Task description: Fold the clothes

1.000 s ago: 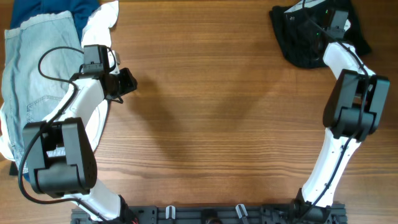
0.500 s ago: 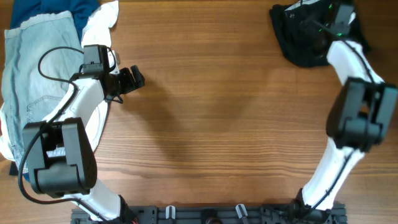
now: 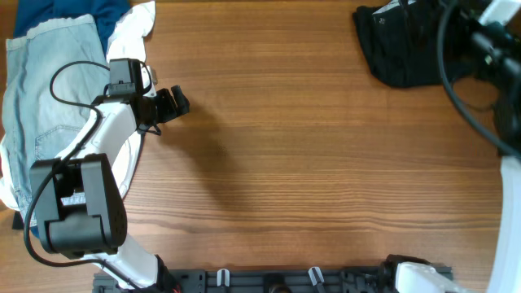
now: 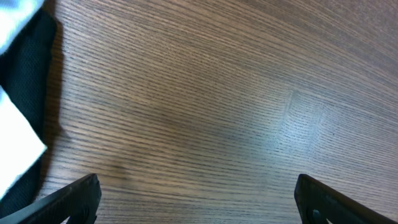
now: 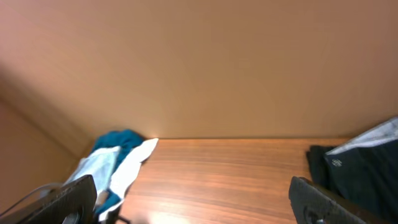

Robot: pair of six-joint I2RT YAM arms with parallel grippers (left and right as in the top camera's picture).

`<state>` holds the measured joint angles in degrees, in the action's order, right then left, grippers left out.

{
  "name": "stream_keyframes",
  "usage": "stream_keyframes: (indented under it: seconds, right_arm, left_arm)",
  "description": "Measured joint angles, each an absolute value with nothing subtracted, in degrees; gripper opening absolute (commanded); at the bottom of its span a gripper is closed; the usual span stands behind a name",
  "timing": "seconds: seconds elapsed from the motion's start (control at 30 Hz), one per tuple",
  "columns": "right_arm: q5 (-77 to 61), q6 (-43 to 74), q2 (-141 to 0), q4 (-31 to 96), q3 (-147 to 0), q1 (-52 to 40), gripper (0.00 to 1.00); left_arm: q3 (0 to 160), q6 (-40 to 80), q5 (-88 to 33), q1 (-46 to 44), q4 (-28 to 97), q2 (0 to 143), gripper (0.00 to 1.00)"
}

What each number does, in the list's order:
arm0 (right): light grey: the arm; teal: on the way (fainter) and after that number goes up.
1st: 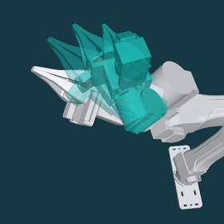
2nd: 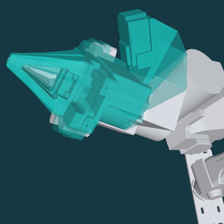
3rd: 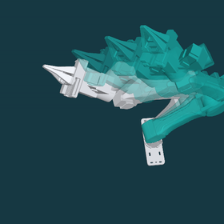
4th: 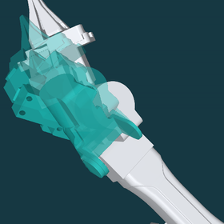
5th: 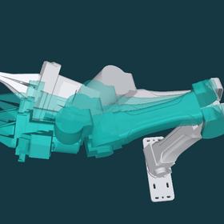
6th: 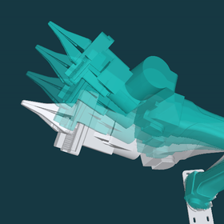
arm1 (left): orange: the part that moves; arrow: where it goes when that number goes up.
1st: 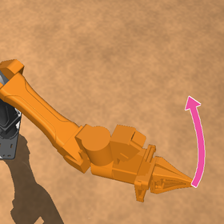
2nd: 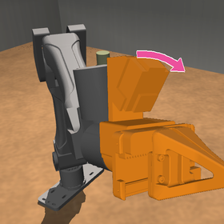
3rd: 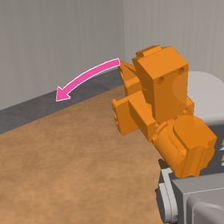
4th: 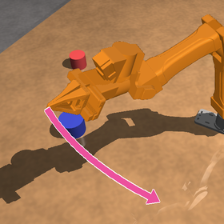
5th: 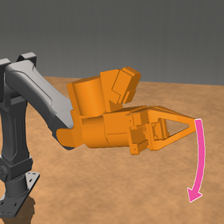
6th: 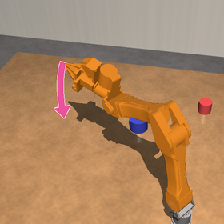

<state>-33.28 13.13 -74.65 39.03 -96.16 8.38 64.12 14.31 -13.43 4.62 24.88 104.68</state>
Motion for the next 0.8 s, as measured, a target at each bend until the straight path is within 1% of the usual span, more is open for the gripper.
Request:
stream_keyframes:
  seconds: [0.07, 0.2, 0.33, 0.4, 0.47, 0.5, 0.53, 0.6, 0.63, 0.73, 0.8]
  right_arm:
    - [-32.64, 12.4, -72.03, 43.97, -96.27, 8.38, 1.0]
    - [-26.0, 7.29, -70.65, 52.75, -96.33, 8.38, 1.0]
    - [-22.17, 0.64, -71.07, 54.0, -95.61, 8.38, 1.0]
    - [-21.08, -1.41, -69.6, 48.45, -90.54, 8.38, 1.0]
    - [-20.56, -1.91, -66.85, 39.92, -83.09, 8.21, 1.0]
    - [-20.27, -1.89, -63.79, 32.34, -75.88, 7.9, 1.0]
    - [-20.05, -1.69, -60.64, 27.81, -69.54, 7.62, 1.0]
    - [-19.77, -0.12, -53.76, 13.54, -56.14, 7.22, 1.0]
    - [-19.59, 0.75, -49.82, 8.45, -49.45, 6.96, 1.0]
    - [-17.28, 3.49, -39.16, -2.52, -31.42, 4.67, 1.0]
    - [-14.41, 5.76, -31.83, -5.5, -20.86, 2.2, 1.0]
  left_arm:
    - [64.12, 14.33, -13.43, 4.62, 24.84, 104.68, 1.0]
    - [64.12, 14.33, -13.43, 4.62, 24.86, 104.68, 1.0]
    - [64.12, 14.31, -13.41, 4.62, 24.86, 104.66, 1.0]
    - [64.12, 14.31, -13.43, 4.6, 24.84, 104.68, 1.0]
    - [64.12, 14.31, -13.43, 4.62, 24.82, 104.68, 1.0]
    - [64.12, 14.33, -13.45, 4.62, 24.86, 104.66, 1.0]
    - [64.12, 14.31, -13.41, 4.6, 24.82, 104.68, 1.0]
    - [64.12, 14.33, -13.54, 4.62, 24.73, 104.68, 1.0]
    - [64.12, 14.33, -13.52, 4.62, 24.77, 104.68, 1.0]
    - [64.12, 14.31, -13.58, 4.6, 24.82, 104.66, 1.0]
    - [64.12, 14.31, -13.63, 4.62, 24.88, 104.66, 1.0]
